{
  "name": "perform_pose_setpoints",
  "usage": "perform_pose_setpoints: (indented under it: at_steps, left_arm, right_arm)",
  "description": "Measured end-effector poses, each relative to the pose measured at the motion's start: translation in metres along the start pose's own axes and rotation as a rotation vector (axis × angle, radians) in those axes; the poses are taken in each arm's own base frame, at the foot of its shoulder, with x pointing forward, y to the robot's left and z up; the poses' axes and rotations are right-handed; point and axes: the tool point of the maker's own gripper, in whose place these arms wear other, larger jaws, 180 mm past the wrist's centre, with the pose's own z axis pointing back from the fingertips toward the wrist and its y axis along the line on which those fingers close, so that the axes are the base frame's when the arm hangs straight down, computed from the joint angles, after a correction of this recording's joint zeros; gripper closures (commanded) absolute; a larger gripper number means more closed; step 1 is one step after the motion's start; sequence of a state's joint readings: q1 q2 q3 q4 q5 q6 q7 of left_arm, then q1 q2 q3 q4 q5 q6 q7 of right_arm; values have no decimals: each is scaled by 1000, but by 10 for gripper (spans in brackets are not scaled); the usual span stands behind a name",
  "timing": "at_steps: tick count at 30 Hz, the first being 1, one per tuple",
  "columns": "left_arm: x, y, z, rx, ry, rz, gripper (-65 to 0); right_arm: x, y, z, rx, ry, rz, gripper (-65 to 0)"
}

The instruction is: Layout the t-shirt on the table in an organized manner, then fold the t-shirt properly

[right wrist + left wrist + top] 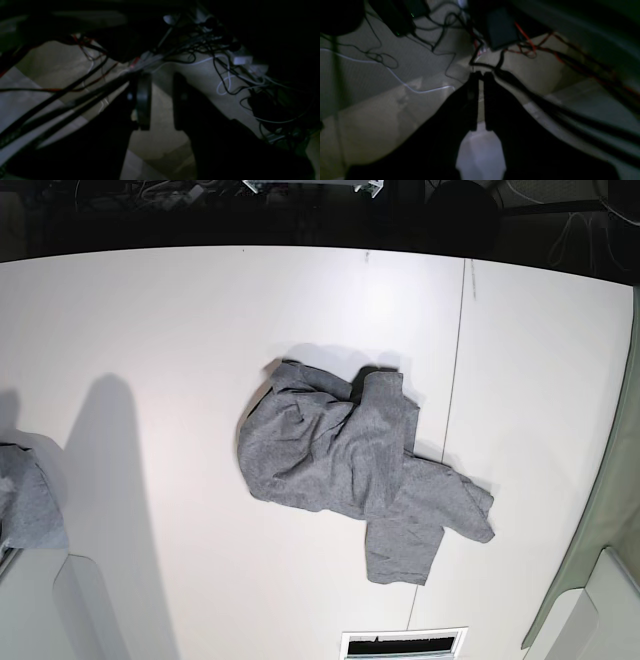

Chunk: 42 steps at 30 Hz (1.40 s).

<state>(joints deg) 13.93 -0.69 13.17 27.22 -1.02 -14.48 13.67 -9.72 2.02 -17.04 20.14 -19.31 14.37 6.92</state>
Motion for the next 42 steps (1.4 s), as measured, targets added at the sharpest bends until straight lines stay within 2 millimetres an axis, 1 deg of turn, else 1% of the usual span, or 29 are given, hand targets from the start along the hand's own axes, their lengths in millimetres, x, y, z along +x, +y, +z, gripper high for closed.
perform_pose_setpoints:
  at_steps: [3, 6, 9, 11, 13, 15, 17, 19, 21, 23, 25, 27, 31, 33, 35, 37, 39, 42]
  left_arm:
    - [-14, 10, 7, 21, -12, -11, -45]
    - [-25, 18, 16, 41, -33, -26, -46]
    - [-29, 20, 25, 48, -61, -37, -46]
    - [-33, 21, 31, 53, -76, -50, -46]
    - [-36, 19, 37, 54, -94, -56, -50]
    - [-37, 17, 44, 54, -111, -68, -87]
    - [-37, 13, 52, 55, -123, -77, -144]
    - [-34, 10, 60, 54, -130, -88, -169]
    - [-28, 8, 69, 60, -148, -94, -169]
    - [-23, 8, 81, 72, -171, -92, -169]
    - [-16, 12, 97, 89, -213, -96, -169]
    - [-6, 16, 115, 113, -268, -92, -169]
    - [16, 11, 153, 100, -378, -117, -169]
    - [25, 8, 172, 99, -426, -124, -169]
    - [34, 10, 190, 114, -465, -126, -169]
    - [48, 20, 211, 156, -503, -123, -169]
    - [67, 29, 235, 188, -573, -117, -169]
    - [98, 28, 269, 172, -699, -144, -169]
  right_arm:
    - [-4, 6, 6, 8, -29, 12, -152]
    - [-11, 13, 17, 45, -58, 33, -152]
    - [-16, 19, 30, 71, -95, 14, -152]
    - [-17, 18, 40, 80, -133, -24, -152]
    - [-19, 19, 50, 87, -162, -36, -152]
    - [-19, 22, 60, 94, -185, -29, -152]
    - [-22, 24, 69, 92, -198, -8, -152]
    - [-22, 28, 79, 91, -215, 12, -152]
    - [-19, 34, 90, 93, -240, 33, -152]
    - [-12, 39, 103, 94, -278, 55, -152]
    - [-2, 43, 116, 95, -318, 81, -152]
    - [10, 46, 131, 111, -368, 89, -152]
    - [31, 42, 160, 120, -453, 113, -152]
    - [43, 39, 172, 116, -489, 133, -152]
    - [55, 39, 181, 110, -521, 160, -152]
    - [68, 39, 190, 106, -561, 180, -152]
    - [85, 38, 199, 97, -606, 200, -152]
    - [118, 26, 211, 85, -696, 198, -152]
